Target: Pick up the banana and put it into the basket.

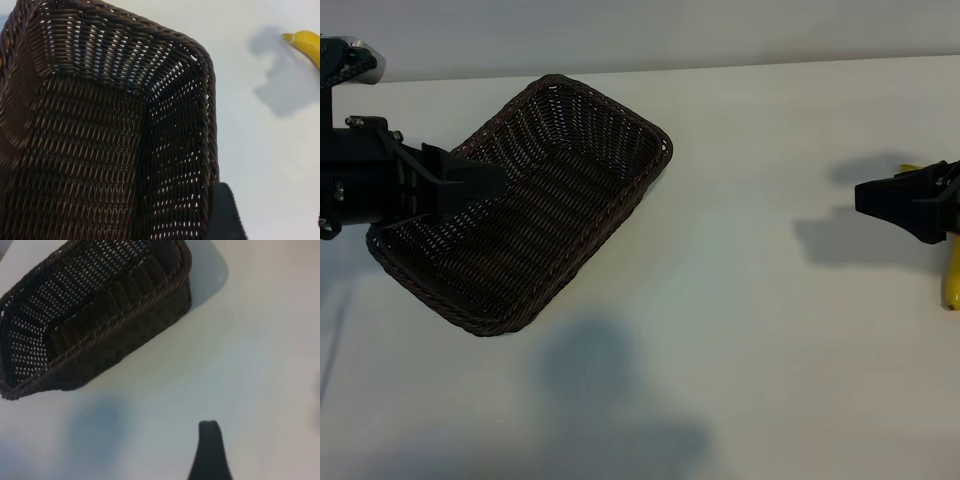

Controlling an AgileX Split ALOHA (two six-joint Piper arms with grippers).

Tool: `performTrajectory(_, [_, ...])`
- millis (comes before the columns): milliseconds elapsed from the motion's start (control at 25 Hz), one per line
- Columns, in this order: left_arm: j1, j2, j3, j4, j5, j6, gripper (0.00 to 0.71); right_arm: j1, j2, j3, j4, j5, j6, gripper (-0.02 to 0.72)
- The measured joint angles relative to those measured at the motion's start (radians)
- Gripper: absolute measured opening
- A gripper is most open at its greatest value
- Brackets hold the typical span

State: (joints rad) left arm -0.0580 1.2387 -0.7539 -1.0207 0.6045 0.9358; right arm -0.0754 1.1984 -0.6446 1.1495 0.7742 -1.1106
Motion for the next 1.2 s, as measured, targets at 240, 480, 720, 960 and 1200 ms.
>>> performTrajectory(240, [0.0, 0.0, 0.0, 0.0, -0.001, 0.0, 0.483, 0.0, 0.0, 0.0, 0.0, 0.0, 0.0, 0.543])
performTrajectory(480, [0.0, 0.0, 0.0, 0.0, -0.004, 0.0, 0.483, 0.0, 0.0, 0.0, 0.0, 0.0, 0.0, 0.543])
performTrajectory(720, [0.0, 0.0, 0.0, 0.0, -0.004, 0.0, 0.483, 0.0, 0.0, 0.0, 0.0, 0.0, 0.0, 0.543])
performTrajectory(960, [0.0, 0.0, 0.0, 0.0, -0.014, 0.0, 0.483, 0.0, 0.0, 0.0, 0.0, 0.0, 0.0, 0.543])
performTrajectory(1200, [0.0, 0.0, 0.0, 0.0, -0.022, -0.002, 0.483, 0.0, 0.0, 0.0, 0.001, 0.0, 0.0, 0.543])
